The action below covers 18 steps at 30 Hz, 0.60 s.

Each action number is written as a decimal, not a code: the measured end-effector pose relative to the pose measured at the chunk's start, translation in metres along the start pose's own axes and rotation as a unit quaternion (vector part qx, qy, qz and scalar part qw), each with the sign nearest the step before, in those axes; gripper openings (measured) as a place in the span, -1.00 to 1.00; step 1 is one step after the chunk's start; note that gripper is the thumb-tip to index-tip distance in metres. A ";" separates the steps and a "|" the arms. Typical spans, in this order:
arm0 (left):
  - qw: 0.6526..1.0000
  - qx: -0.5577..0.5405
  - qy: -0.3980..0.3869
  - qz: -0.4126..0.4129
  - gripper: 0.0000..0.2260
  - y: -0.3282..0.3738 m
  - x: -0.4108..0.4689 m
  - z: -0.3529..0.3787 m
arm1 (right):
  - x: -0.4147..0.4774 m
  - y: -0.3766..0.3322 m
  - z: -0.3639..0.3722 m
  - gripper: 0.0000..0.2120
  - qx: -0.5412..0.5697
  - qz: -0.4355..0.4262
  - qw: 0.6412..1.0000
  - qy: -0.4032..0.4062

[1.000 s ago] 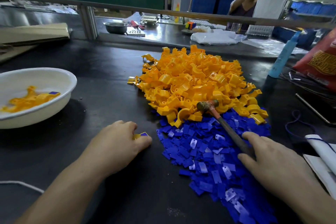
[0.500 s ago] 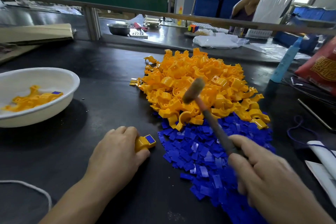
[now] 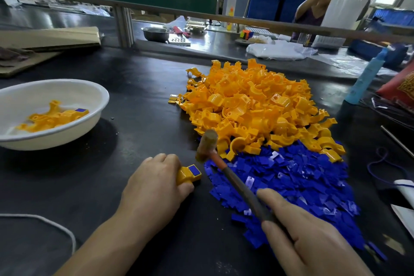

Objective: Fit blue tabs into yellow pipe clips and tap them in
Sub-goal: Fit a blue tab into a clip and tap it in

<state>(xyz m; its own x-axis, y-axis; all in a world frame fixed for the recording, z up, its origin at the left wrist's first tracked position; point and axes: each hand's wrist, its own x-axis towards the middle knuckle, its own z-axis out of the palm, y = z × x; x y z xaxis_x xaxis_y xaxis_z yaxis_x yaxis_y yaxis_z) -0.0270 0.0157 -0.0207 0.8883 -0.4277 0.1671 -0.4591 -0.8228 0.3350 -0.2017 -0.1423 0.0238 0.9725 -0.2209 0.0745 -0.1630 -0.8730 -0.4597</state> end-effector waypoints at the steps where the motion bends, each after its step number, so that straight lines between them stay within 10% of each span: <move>1: 1.000 0.001 0.001 0.001 -0.71 0.000 0.000 0.000 | 0.000 -0.001 0.002 -0.42 -0.047 -0.033 0.998 0.019; 18: 1.000 -0.006 -0.013 -0.002 -0.73 -0.002 0.004 0.002 | 0.011 -0.006 0.012 -0.51 -0.070 -0.023 0.997 0.017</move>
<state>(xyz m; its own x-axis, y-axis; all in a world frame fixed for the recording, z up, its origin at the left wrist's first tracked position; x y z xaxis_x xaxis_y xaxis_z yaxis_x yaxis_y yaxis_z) -0.0224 0.0146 -0.0227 0.8892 -0.4350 0.1418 -0.4562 -0.8198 0.3461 -0.1876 -0.1342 0.0172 0.9735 -0.1924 0.1238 -0.1428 -0.9339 -0.3278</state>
